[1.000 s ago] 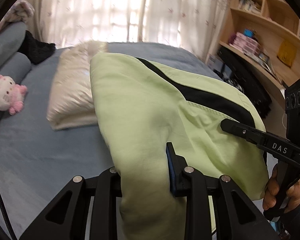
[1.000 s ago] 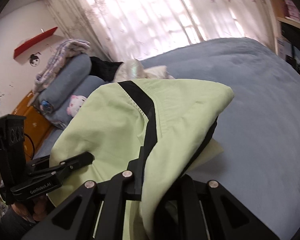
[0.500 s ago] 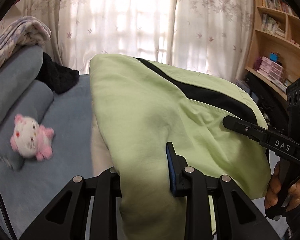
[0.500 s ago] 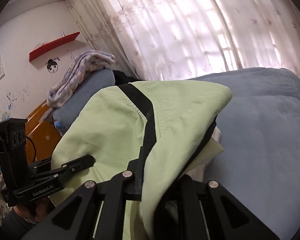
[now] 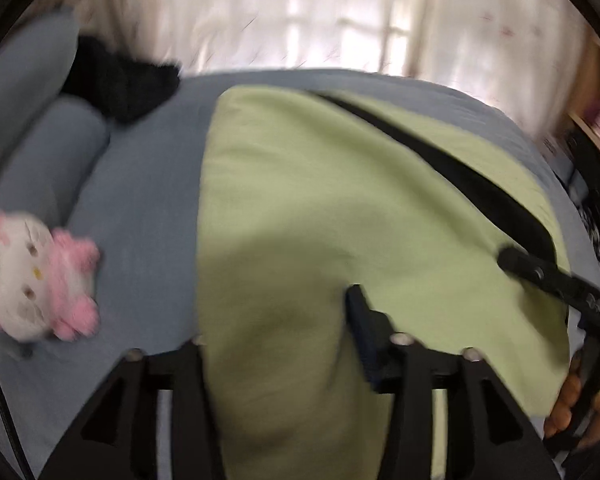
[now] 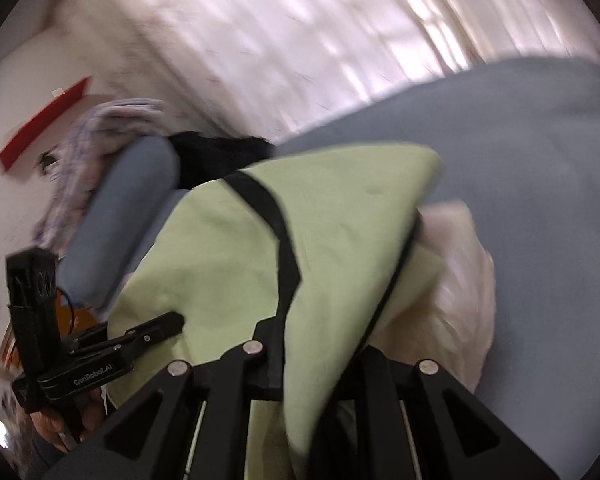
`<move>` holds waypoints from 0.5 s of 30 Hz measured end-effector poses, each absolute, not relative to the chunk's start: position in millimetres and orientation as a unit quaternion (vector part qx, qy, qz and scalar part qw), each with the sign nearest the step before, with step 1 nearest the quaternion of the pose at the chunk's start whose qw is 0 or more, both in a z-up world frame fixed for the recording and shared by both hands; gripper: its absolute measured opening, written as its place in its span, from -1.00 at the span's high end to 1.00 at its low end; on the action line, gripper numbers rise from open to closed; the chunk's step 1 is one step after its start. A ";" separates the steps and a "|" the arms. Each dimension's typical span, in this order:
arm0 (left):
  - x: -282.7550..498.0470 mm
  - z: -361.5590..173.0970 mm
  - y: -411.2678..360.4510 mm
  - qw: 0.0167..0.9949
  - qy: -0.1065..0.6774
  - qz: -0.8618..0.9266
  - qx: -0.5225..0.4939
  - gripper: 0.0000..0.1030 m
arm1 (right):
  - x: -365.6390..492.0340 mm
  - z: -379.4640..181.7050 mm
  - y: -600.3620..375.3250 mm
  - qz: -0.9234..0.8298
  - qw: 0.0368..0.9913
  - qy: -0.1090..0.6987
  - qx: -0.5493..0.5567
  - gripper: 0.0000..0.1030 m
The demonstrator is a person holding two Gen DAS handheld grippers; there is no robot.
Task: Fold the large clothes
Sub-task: 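Carry the folded jacket with both grippers and place it on the cream puffer jacket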
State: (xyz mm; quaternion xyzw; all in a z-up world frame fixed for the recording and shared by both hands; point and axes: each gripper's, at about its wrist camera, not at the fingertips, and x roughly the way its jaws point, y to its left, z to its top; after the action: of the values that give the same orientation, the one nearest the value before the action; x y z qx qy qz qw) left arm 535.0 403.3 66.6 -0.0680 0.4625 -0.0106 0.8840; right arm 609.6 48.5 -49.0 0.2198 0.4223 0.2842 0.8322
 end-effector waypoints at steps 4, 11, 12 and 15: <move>549.4 45.7 416.9 0.887 0.447 -0.014 -0.116 -0.26 | 615.6 -76.2 43.2 0.293 0.828 0.419 0.230 0.67; 550.1 23.1 411.4 0.896 0.429 0.006 -0.114 -0.59 | 623.6 -94.7 41.7 0.283 0.832 0.418 0.229 0.66; 548.4 20.3 413.7 0.897 0.427 0.005 -0.116 -0.60 | 623.5 -97.2 41.6 0.283 0.832 0.419 0.230 0.65; 544.8 16.2 414.1 0.899 0.423 0.012 -0.115 -0.67 | 626.3 -99.4 43.6 0.277 0.833 0.422 0.225 0.60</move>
State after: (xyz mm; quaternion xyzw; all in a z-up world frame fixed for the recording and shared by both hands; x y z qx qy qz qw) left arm 544.8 414.1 16.2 -0.1146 0.4226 0.0122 0.8990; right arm 626.3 43.6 -99.4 0.2251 0.4222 0.2774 0.8332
